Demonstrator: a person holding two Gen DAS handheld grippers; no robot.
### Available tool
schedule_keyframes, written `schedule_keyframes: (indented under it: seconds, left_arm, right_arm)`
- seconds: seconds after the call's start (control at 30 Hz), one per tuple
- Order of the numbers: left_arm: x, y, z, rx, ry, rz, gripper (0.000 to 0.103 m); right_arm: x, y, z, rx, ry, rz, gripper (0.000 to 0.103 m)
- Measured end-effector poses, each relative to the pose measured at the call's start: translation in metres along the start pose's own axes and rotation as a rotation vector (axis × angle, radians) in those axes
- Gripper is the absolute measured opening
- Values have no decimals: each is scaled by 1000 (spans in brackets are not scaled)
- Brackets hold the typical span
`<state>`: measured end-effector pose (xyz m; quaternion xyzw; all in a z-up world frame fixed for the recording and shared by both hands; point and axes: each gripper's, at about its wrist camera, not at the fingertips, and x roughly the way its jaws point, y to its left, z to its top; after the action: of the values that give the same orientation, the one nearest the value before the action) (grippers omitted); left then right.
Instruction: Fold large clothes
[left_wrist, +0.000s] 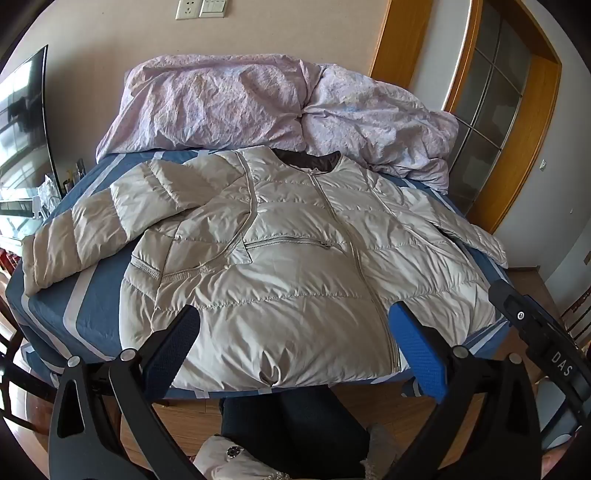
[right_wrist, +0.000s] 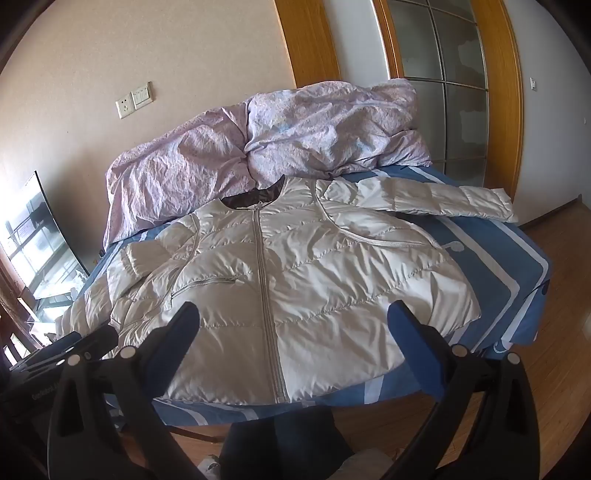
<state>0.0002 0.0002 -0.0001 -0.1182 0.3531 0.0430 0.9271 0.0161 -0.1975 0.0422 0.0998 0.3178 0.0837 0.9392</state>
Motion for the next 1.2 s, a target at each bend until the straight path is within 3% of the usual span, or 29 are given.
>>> schedule_keyframes:
  seconds: [1.2]
  left_arm:
    - [0,0,0,4,-4,3,102]
  right_arm:
    - [1,-1,1,0,4,-1,101]
